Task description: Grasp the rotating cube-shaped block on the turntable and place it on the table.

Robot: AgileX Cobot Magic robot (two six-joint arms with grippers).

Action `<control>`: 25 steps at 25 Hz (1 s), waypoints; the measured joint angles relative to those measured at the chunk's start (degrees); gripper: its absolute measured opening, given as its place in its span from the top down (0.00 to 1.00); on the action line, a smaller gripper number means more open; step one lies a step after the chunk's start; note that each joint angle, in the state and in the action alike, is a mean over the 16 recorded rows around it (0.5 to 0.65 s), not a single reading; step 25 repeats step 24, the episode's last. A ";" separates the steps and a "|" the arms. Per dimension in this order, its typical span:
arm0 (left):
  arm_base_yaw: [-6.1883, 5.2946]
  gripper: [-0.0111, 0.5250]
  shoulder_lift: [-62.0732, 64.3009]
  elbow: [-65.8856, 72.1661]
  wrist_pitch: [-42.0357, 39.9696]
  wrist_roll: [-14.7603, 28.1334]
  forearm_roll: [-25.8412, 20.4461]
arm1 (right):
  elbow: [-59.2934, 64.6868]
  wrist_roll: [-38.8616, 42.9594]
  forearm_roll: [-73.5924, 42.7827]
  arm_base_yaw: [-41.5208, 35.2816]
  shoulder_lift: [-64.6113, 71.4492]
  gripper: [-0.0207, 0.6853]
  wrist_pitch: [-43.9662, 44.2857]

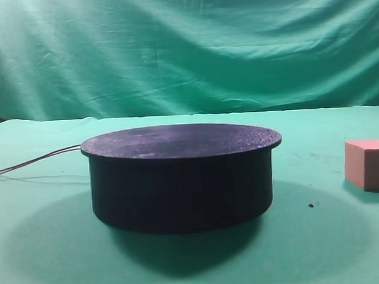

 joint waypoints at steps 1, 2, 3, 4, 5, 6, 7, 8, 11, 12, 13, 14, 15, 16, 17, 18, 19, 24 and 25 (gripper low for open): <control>0.00 0.98 0.00 0.00 0.00 0.00 0.00 | 1.10 -0.01 0.23 -0.23 -0.89 0.97 -0.26; 0.00 0.98 0.00 0.00 0.00 0.00 0.00 | 2.06 -0.02 0.42 -0.38 -1.65 0.97 -0.39; 0.00 0.98 0.00 0.00 0.00 0.00 0.00 | 2.87 -0.04 0.59 -0.47 -2.25 0.97 -0.46; 0.00 0.98 0.00 0.00 0.00 0.00 0.00 | 3.53 -0.06 0.71 -0.51 -2.69 0.97 -0.45; 0.00 0.98 0.00 0.00 0.00 0.00 0.00 | 4.09 -0.08 0.84 -0.53 -3.00 0.97 -0.39; 0.00 0.98 0.00 0.00 0.00 0.00 0.00 | 4.51 -0.11 0.95 -0.54 -3.20 0.97 -0.26; 0.00 0.98 0.00 0.00 0.00 0.00 0.00 | 4.82 -0.13 1.06 -0.54 -3.28 0.97 -0.07; 0.00 0.98 0.00 0.00 0.00 0.00 0.00 | 5.02 -0.15 1.15 -0.54 -3.31 0.97 0.17; 0.00 0.98 0.00 0.00 0.00 0.00 0.00 | 5.18 -0.22 1.32 -0.54 -3.33 0.97 1.16; 0.00 0.98 0.00 0.00 0.00 0.00 0.00 | 5.18 -0.24 1.35 -0.54 -3.34 0.97 1.49; 0.00 0.98 0.00 0.00 0.00 0.00 0.00 | 5.19 -0.26 1.37 -0.54 -3.34 0.97 1.79; 0.00 0.98 0.00 0.00 0.00 0.00 0.00 | 5.20 -0.29 1.38 -0.54 -3.34 0.97 2.02; 0.00 0.98 0.00 0.00 0.00 0.00 0.00 | 5.21 -0.31 1.39 -0.54 -3.34 0.97 2.16; 0.00 0.98 0.00 0.00 0.00 0.00 0.00 | 5.21 -0.33 1.40 -0.54 -3.34 0.97 2.23; 0.00 0.98 0.00 0.00 0.00 0.00 0.00 | 5.21 -0.35 1.41 -0.54 -3.34 0.97 2.26; 0.00 0.98 0.00 0.00 0.00 0.00 0.00 | 5.21 -0.36 1.42 -0.54 -3.34 0.97 2.26; 0.00 0.98 0.00 0.00 0.00 0.00 0.00 | 5.21 -0.36 1.43 -0.54 -3.34 0.97 2.26; 0.00 0.98 0.00 0.00 0.00 0.00 0.00 | 5.21 -0.37 1.44 -0.54 -3.34 0.97 2.26; 0.00 0.98 0.00 0.00 0.00 0.00 0.00 | 5.21 -0.37 1.44 -0.54 -3.34 0.97 2.26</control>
